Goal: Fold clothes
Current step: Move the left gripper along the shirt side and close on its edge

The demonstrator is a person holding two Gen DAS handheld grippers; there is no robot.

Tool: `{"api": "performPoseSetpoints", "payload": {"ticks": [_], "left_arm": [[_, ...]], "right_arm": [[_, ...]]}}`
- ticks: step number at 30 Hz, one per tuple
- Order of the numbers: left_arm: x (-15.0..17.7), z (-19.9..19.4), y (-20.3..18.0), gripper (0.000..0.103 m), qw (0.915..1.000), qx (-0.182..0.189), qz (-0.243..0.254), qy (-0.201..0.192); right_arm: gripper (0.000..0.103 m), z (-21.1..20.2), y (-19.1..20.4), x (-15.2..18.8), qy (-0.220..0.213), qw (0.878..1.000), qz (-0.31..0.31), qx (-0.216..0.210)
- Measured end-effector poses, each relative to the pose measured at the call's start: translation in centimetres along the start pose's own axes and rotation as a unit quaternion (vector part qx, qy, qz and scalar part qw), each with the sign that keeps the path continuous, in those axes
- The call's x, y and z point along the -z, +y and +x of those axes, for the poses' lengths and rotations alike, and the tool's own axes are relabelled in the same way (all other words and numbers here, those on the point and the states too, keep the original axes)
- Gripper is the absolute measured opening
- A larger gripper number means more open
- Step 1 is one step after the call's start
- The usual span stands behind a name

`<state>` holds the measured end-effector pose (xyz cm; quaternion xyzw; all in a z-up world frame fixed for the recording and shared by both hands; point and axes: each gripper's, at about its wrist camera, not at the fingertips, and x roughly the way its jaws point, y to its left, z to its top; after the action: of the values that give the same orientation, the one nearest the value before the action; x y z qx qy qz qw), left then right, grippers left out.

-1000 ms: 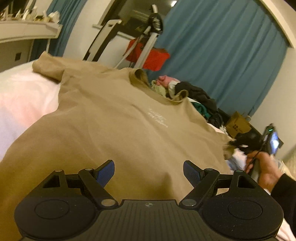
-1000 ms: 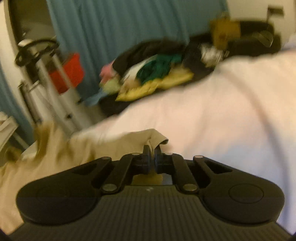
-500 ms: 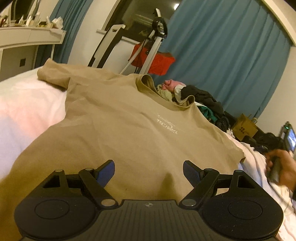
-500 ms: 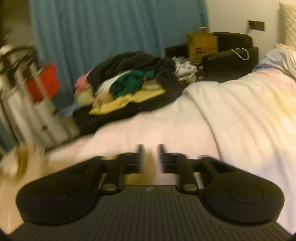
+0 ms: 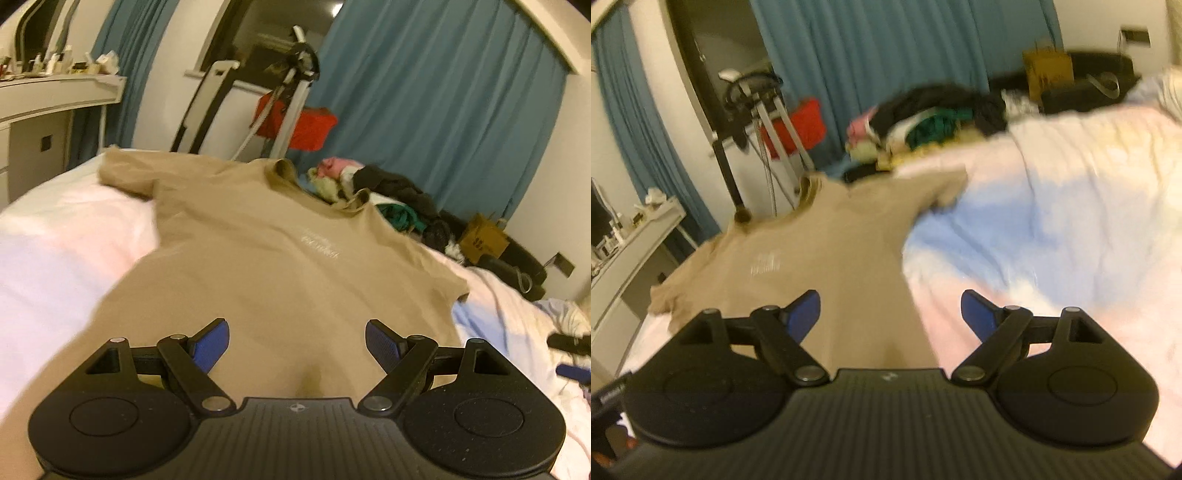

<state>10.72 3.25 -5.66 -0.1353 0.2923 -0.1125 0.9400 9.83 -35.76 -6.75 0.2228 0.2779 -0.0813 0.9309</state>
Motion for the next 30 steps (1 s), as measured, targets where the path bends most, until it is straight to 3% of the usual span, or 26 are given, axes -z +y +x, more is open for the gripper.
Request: {"api": "performPoseSetpoints", "payload": {"ticks": [2,7,11,16,22,26,27,28,30], "left_arm": [[-0.4,-1.2,1.4,0.083,0.9997,-0.016,-0.015,0.010],[-1.7,-3.7,5.6,0.083,0.9938,-0.099,-0.049,0.019],[-2.2,-6.0,9.3,0.083,0.9857,-0.143,-0.086,0.026],[-2.5,-6.6,11.8,0.083,0.9786,-0.164,-0.109,0.057],[-1.5,-5.9,11.9,0.076,0.9741,-0.167,-0.110,0.105],[-0.7,-5.5,11.7,0.074,0.9703,-0.164,-0.111,0.138],[-0.5,-5.4,11.7,0.072,0.9692,-0.164,-0.111,0.147],[-0.2,-5.3,11.7,0.062,0.9680,-0.163,-0.112,0.155],[0.2,-5.1,11.6,0.046,0.9654,-0.162,-0.112,0.171]], "right_arm": [[0.085,0.1,-0.8,1.1,0.030,0.999,0.019,-0.004],[0.084,0.7,-4.0,4.0,0.098,0.989,0.109,0.012],[0.084,0.7,-5.4,5.5,0.123,0.978,0.161,0.038],[0.084,0.5,-4.8,6.2,0.134,0.979,0.141,0.061],[0.083,0.5,-6.0,7.1,0.162,0.964,0.196,0.075],[0.085,0.2,-3.7,7.6,0.209,0.963,0.154,0.066],[0.083,0.0,-2.9,7.7,0.217,0.965,0.134,0.063],[0.080,-0.1,-2.4,7.8,0.224,0.965,0.122,0.062],[0.050,-0.1,-1.8,8.1,0.241,0.963,0.106,0.065]]}}
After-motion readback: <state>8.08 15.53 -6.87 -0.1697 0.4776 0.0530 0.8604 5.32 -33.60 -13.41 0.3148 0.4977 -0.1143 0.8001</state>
